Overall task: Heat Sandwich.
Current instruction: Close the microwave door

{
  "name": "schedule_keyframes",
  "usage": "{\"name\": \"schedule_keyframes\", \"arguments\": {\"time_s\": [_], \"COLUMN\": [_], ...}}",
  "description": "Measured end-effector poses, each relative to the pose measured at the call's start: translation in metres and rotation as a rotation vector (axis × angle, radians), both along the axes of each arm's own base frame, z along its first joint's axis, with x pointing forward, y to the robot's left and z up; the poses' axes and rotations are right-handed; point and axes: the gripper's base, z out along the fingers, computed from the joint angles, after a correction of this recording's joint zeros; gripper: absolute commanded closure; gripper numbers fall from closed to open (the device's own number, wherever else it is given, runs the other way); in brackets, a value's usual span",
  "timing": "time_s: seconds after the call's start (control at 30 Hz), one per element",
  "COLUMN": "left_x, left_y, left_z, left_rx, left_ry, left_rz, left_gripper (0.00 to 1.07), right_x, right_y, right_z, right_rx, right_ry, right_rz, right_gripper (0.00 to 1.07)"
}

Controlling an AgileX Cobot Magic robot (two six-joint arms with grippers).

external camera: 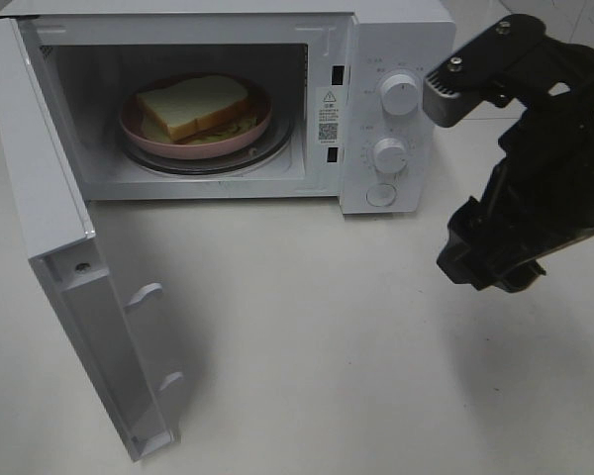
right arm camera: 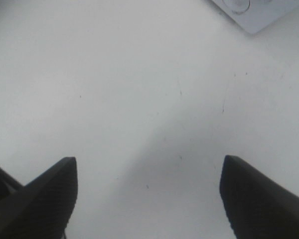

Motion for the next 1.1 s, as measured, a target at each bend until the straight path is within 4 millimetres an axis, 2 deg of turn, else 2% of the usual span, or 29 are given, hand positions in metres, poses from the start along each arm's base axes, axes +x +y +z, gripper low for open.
{"name": "schedule_keyframes", "arguments": {"time_s": [0.23,0.37,0.67,0.83,0.93,1.03,1.1], "left_x": [0.000,0.000,0.000,0.000,0.000,0.000,0.000], "left_y": [0.000,0.000,0.000,0.000,0.000,0.000,0.000], "left_z": [0.000,0.000,0.000,0.000,0.000,0.000,0.000], "left_rx": [0.000,0.000,0.000,0.000,0.000,0.000,0.000], "left_ry": [0.000,0.000,0.000,0.000,0.000,0.000,0.000], "left_rz": [0.000,0.000,0.000,0.000,0.000,0.000,0.000], "left_gripper": [0.07,0.07,0.07,0.07,0.07,0.07,0.07], "right_x": [-0.021,-0.041,-0.070,-0.090,-0.100,-0.111,-0.113], "right_y": [-0.012,-0.023,-0.045,-0.059,-0.069,-0.085,-0.090], "right_z": [0.011,0.025,0.045,0.058,0.057,0.047,0.043], "right_rx": [0.004,0.036,0.063,0.124,0.149,0.172,0.176], "right_ry": [0.077,0.098,0.079,0.011,-0.009,-0.020,-0.022], "right_rz": [-0.044,-0.059,-0.075,-0.085,-0.115,-0.233,-0.271], "right_gripper": [0.31,0.31,0.31,0.31,0.31,0.31,0.31]}}
